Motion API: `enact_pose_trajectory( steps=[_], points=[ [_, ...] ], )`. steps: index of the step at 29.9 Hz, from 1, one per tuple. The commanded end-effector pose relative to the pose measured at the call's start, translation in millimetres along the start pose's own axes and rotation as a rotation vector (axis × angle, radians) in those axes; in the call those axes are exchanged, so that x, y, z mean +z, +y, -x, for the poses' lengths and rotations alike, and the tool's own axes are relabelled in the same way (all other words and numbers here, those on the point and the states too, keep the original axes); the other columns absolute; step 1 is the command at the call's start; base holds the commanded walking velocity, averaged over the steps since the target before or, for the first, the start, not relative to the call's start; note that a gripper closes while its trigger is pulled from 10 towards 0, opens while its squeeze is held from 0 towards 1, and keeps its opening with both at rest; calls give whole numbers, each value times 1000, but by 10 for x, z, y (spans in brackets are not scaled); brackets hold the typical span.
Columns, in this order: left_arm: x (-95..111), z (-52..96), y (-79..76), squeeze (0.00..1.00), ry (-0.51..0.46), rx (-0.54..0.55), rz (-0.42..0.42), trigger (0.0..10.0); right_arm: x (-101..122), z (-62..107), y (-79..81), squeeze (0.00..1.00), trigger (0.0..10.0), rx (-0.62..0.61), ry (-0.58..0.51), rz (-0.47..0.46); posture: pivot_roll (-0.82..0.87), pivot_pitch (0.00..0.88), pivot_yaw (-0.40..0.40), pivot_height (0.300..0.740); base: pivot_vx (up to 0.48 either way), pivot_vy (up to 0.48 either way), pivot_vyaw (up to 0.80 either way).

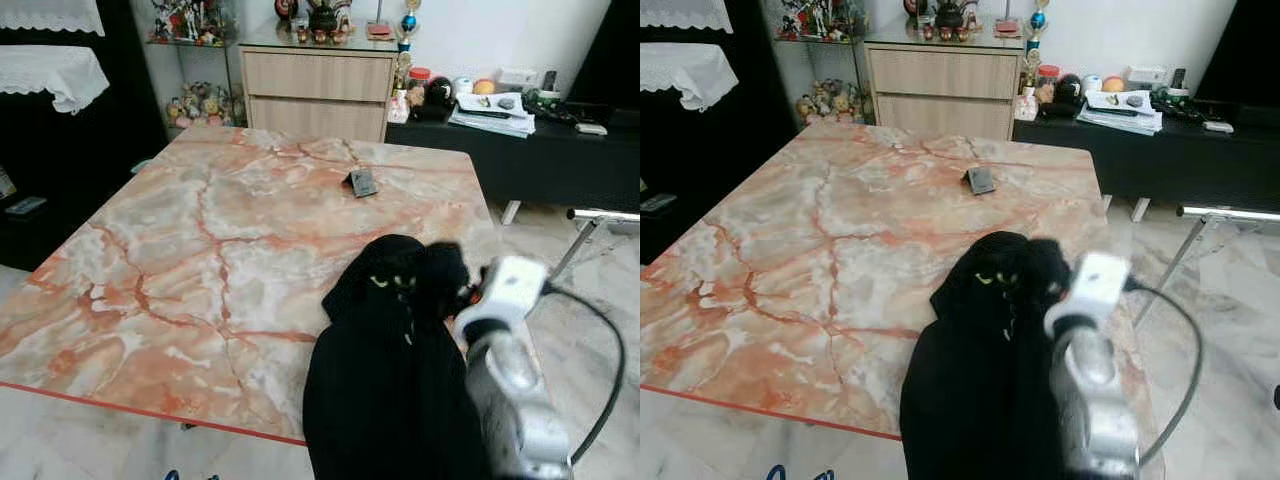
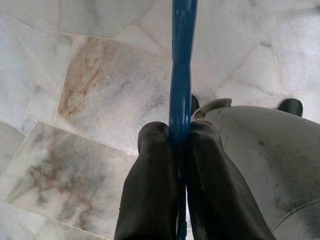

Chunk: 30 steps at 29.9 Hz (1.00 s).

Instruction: Hang hanger

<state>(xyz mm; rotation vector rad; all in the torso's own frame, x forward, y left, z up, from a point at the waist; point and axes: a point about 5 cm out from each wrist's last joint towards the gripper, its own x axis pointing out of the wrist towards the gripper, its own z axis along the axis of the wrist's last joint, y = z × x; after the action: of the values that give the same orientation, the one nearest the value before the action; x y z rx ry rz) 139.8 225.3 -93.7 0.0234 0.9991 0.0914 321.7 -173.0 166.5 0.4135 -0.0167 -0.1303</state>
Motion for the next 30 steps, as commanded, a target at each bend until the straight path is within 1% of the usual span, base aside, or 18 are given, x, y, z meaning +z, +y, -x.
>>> enact_pose_trajectory(
  steps=[1, 2, 4, 5, 8, 9, 10, 11, 12, 13, 20, 21, 22, 23, 24, 25, 26, 30],
  points=[
    [-33, 5, 16, 0, 26, -1, -20, 10000, -132, 14, -36, 35, 10000, -7, 80, -106, 61, 42, -6, 740, 0, 0, 0],
    [-32, 5, 15, 0, 26, -1, -19, 10000, -213, 39, -9, 0, 10000, 17, 135, -59, 63, 46, -7, 740, 0, 0, 0],
    [-31, 5, 15, 0, 26, -1, -18, 10000, -327, 85, 18, 0, 10000, 44, 204, 50, 61, 48, -7, 740, 0, 0, 0],
    [-30, 4, 14, 0, 26, -1, -18, 10000, -389, 126, 42, 0, 10000, 67, 232, 81, 63, 51, -6, 740, 0, 0, 0],
    [-30, 4, 13, 0, 27, -1, -19, 10000, -398, 151, 35, 8, 10000, 63, 229, 50, 63, 52, -5, 740, 0, 0, 0],
    [-30, 3, 14, 0, 27, -1, -19, 10000, -381, 143, 27, 612, 10000, 54, 221, 25, 63, 52, -5, 740, 0, 0, 0],
    [-29, 3, 14, 0, 27, -1, -19, 10000, -370, 137, 22, 612, 10000, 48, 218, 2, 63, 52, -5, 740, 0, 0, 0],
    [-27, 3, 15, 0, 27, -1, -20, 10000, -299, 90, 0, 1000, 10000, -19, 204, -290, 62, 56, -3, 740, 0, 0, 0],
    [-27, 3, 15, 0, 27, -1, -20, 10000, -299, 90, 0, 1000, 10000, -19, 204, -290, 62, 56, -3, 740, 0, 0, 0],
    [-25, 3, 17, 0, 28, -2, -21, 10000, -266, 54, -47, 1000, 10000, -78, 206, -450, 58, 56, -2, 740, 0, 0, 0],
    [-25, 3, 17, 0, 28, -2, -21, 10000, -266, 54, -47, 1000, 10000, -78, 206, -450, 58, 56, -2, 740, 0, 0, 0],
    [-25, 3, 18, 0, 28, -2, -22, 10000, -270, 46, -56, 1000, 10000, -74, 220, -384, 56, 55, -3, 740, 0, 0, 0],
    [-24, 3, 19, 0, 28, -3, -24, 10000, -244, 72, -28, 0, 10000, -25, 191, -184, 62, 58, -2, 740, 0, 0, 0],
    [-23, 3, 21, 0, 29, -3, -27, 10000, -233, 135, 52, 0, 10000, 66, 157, 70, 61, 58, -1, 740, 0, 0, 0],
    [-23, 3, 21, 0, 29, -3, -27, 10000, -233, 135, 52, 0, 10000, 66, 157, 70, 61, 58, -1, 740, 0, 0, 0],
    [-24, 3, 21, 0, 30, -4, -30, 10000, -230, 182, 98, 0, 10000, 112, 142, 142, 58, 58, -1, 740, 0, 0, 0],
    [-23, 2, 20, 0, 30, -4, -31, 10000, -219, 207, 114, 0, 10000, 130, 131, 161, 58, 58, -2, 740, 0, 0, 0],
    [-20, 1, 17, 0, 30, -5, -32, 10000, -146, 294, 141, 0, 10000, 176, 85, 183, 55, 56, -6, 740, 0, 0, 0]
  ],
)
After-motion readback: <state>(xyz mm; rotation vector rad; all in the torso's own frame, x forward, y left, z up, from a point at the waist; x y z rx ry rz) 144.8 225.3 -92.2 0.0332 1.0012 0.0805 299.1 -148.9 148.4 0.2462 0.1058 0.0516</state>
